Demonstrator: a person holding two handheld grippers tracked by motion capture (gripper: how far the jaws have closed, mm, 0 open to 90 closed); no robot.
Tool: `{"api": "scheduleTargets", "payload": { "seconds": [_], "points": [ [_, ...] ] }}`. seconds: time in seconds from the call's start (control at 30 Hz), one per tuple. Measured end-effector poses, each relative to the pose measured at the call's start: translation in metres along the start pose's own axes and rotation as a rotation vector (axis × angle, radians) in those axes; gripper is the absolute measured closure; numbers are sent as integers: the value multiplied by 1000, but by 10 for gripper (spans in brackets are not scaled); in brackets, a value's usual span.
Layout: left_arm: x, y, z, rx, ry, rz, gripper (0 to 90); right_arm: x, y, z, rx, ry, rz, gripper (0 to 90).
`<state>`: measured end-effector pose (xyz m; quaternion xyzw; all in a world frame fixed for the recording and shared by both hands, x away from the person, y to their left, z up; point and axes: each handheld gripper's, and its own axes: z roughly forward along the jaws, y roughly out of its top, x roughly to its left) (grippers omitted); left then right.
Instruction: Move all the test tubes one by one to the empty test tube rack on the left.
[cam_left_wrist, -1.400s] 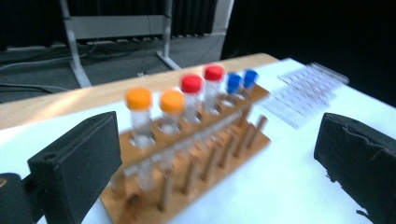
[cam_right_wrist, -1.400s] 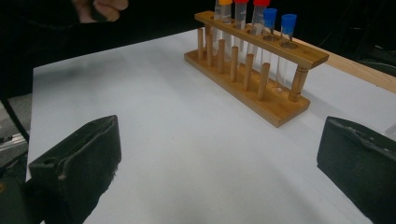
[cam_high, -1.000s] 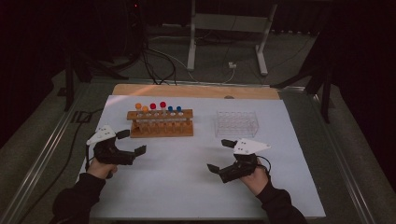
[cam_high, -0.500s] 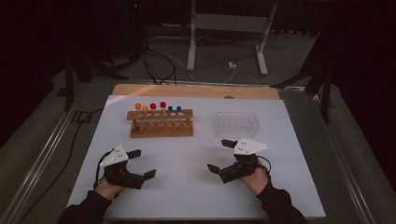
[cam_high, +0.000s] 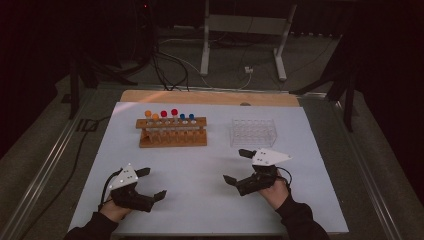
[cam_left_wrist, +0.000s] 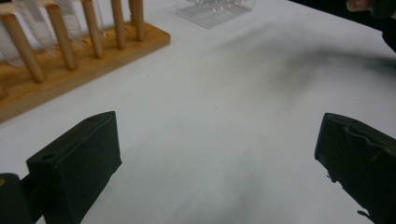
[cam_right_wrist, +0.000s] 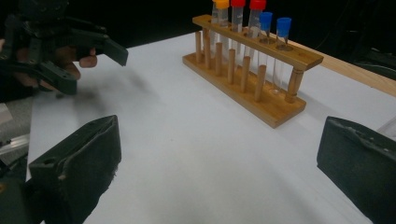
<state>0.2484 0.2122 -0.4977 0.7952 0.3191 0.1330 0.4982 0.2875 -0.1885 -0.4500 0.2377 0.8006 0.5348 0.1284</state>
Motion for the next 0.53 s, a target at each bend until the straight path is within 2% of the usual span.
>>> {"api": "scheduleTargets", "payload": {
  "seconds": [0.53],
  "points": [
    [-1, -1, 1, -3, -6, 11, 11, 2, -4, 5, 23, 5, -19, 0]
  ]
}}
